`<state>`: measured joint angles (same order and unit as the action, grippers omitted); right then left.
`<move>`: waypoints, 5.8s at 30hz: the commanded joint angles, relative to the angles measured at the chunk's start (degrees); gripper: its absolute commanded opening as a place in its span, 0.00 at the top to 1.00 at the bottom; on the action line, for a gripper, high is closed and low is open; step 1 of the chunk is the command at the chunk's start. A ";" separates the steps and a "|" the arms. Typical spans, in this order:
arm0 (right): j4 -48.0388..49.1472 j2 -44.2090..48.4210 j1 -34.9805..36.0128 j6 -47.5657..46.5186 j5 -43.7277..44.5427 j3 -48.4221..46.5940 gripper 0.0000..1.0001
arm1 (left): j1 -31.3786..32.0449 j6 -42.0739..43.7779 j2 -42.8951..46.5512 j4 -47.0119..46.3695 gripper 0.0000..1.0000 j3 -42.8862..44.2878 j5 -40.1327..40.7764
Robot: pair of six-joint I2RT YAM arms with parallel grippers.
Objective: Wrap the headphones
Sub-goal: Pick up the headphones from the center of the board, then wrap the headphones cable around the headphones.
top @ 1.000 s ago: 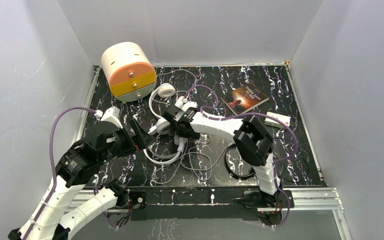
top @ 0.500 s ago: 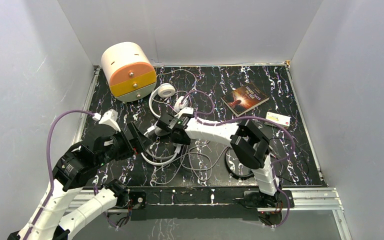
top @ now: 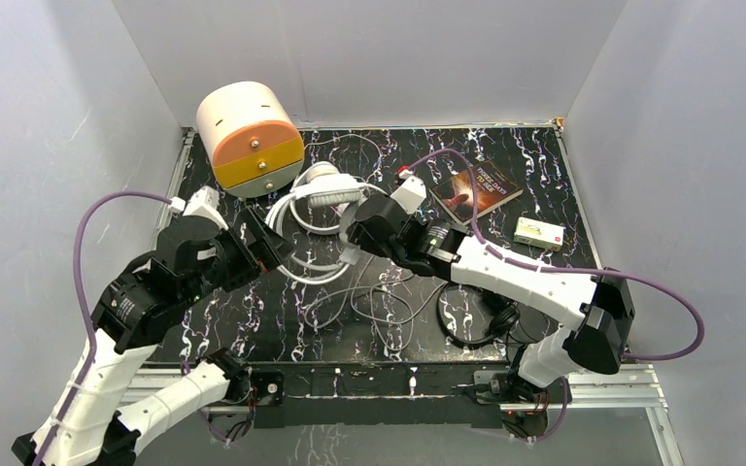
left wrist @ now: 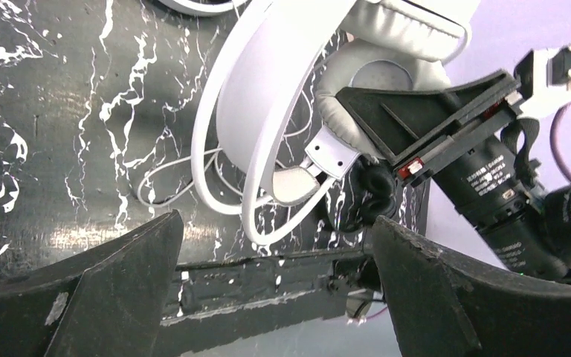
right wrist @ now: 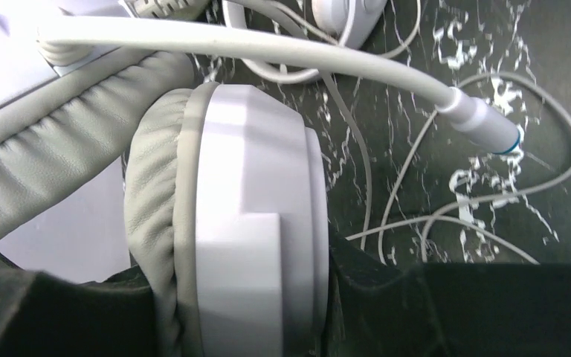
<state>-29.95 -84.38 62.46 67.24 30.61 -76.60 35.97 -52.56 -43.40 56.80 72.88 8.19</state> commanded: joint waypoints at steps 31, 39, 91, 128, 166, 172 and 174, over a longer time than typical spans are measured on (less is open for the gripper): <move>10.71 -3.08 -0.49 5.10 23.09 -5.95 0.76 | -0.19 -2.11 -21.48 -17.20 0.32 -3.09 26.09; 8.64 -3.91 -0.45 7.18 23.34 -6.50 0.76 | -0.19 -2.92 -23.32 -19.84 0.54 -5.10 25.47; 42.26 20.82 -28.29 -54.12 -73.34 24.85 0.01 | -6.39 -2.77 -25.36 -2.06 1.00 48.28 -2.26; 30.34 18.01 -35.19 -59.35 -35.26 33.47 0.85 | -4.85 -2.78 -20.07 -5.60 1.00 50.69 4.54; 71.97 20.50 -35.02 -47.86 -73.53 38.41 0.01 | -4.85 -13.25 -18.30 -17.01 1.00 28.81 -23.25; 71.10 21.17 -35.12 -47.11 -71.77 38.55 0.04 | -4.85 -13.69 -17.70 -18.15 1.00 28.20 -23.95; 72.11 22.14 -35.08 -47.12 -71.68 39.59 0.03 | -4.85 -13.78 -17.53 -18.44 1.00 28.26 -24.22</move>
<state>37.47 -64.31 27.40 19.38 -40.95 -35.68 31.03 -64.53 -63.11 43.86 100.53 -12.75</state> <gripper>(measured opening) 0.968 0.091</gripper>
